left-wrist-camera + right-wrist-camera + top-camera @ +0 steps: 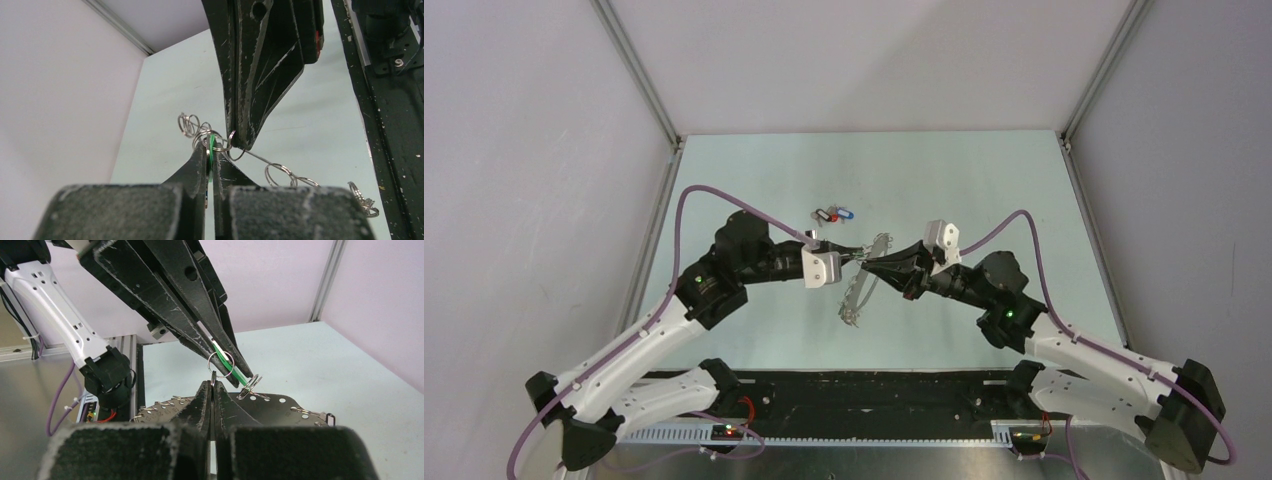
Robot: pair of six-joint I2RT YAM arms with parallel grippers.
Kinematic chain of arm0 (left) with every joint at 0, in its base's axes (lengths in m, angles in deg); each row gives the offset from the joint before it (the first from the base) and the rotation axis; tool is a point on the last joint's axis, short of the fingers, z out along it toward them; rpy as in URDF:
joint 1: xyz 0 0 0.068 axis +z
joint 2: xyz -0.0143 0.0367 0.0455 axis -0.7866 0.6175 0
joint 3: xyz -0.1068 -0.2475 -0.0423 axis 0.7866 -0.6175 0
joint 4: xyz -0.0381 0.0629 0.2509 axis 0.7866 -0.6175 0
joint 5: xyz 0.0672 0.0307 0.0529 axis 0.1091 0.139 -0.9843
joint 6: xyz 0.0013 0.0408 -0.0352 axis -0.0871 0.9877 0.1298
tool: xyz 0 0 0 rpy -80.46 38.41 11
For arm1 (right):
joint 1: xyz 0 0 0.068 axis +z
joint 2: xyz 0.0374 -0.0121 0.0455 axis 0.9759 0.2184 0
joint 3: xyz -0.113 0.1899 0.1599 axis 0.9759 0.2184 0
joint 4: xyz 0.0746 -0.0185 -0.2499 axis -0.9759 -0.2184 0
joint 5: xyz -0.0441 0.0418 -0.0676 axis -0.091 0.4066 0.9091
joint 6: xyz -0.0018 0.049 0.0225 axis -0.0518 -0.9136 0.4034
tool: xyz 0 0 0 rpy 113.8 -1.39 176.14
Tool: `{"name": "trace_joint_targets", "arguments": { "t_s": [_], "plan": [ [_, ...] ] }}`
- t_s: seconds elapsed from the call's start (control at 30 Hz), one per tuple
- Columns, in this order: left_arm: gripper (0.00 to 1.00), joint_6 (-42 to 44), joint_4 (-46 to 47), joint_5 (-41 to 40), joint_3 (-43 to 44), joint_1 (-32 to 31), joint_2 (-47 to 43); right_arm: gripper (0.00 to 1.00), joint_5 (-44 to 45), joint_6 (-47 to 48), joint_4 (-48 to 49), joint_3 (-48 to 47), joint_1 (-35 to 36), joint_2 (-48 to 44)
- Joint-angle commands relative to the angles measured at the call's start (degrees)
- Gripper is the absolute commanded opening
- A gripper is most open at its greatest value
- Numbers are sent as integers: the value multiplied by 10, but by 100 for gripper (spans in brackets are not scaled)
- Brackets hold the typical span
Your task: Remove the keys from the keyring
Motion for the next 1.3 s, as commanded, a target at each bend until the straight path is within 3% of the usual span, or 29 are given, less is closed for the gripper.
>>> {"name": "trace_joint_targets", "arguments": {
  "t_s": [0.0,0.83,1.27],
  "plan": [
    [0,-4,32,0,11,0,-11,0,8,-29,23,-24,3,-37],
    [0,-9,32,15,13,-1,-5,0,-72,-167,162,-24,-42,0],
    [0,-2,31,-1,10,-1,-17,0,-148,-249,129,-39,-59,39]
  ]
}}
